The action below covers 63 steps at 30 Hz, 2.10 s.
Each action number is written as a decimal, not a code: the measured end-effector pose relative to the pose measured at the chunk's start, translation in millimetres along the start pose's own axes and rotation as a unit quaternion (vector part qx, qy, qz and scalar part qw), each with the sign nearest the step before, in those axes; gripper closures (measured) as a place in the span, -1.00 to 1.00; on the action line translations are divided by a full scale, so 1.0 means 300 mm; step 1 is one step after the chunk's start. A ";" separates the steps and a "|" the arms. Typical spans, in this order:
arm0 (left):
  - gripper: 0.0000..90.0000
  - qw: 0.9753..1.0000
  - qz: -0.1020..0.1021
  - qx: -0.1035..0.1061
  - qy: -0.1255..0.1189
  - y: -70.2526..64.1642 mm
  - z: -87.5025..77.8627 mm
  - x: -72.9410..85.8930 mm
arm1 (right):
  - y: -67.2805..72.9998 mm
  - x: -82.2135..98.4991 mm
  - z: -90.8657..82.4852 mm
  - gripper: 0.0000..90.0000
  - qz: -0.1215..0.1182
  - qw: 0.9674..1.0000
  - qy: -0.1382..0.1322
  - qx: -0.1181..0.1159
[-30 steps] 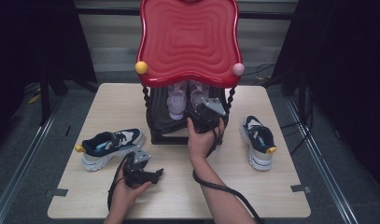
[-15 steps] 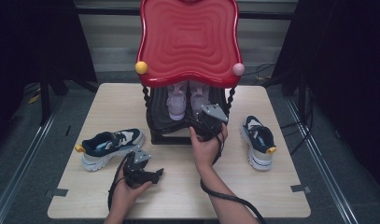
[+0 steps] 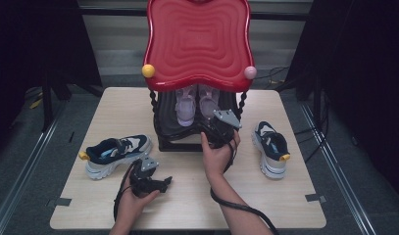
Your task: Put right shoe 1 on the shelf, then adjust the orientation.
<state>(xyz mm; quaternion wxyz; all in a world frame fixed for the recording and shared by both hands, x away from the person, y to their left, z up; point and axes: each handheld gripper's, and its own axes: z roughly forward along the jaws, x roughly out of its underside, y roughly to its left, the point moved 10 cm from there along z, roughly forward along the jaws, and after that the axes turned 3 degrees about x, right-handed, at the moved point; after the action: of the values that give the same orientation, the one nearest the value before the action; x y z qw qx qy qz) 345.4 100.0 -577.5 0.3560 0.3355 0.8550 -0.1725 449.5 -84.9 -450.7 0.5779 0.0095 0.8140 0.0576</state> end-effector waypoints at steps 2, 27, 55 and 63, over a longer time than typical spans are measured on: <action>-0.66 1.000 0.001 0.000 0.000 0.000 0.000 0.000 | 0.001 -0.005 0.001 -0.17 0.000 1.000 -0.002 -0.001; -0.66 1.000 0.000 -0.003 0.002 0.001 -0.001 0.001 | 0.017 0.029 -0.012 -0.55 -0.048 0.998 0.021 -0.047; -0.66 1.000 0.000 -0.001 0.002 0.001 -0.001 0.001 | 0.027 0.096 -0.157 -0.69 -0.106 0.980 0.047 -0.165; -0.65 1.000 0.000 -0.002 0.002 0.001 -0.001 0.001 | 0.011 0.120 -0.192 -0.69 -0.113 0.975 0.056 -0.182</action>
<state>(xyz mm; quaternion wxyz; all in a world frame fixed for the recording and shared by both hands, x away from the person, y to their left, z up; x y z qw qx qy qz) 345.4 100.4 -577.6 0.3553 0.3355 0.8557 -0.1703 383.1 -83.4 -465.5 0.5265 -0.1910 0.8166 0.1396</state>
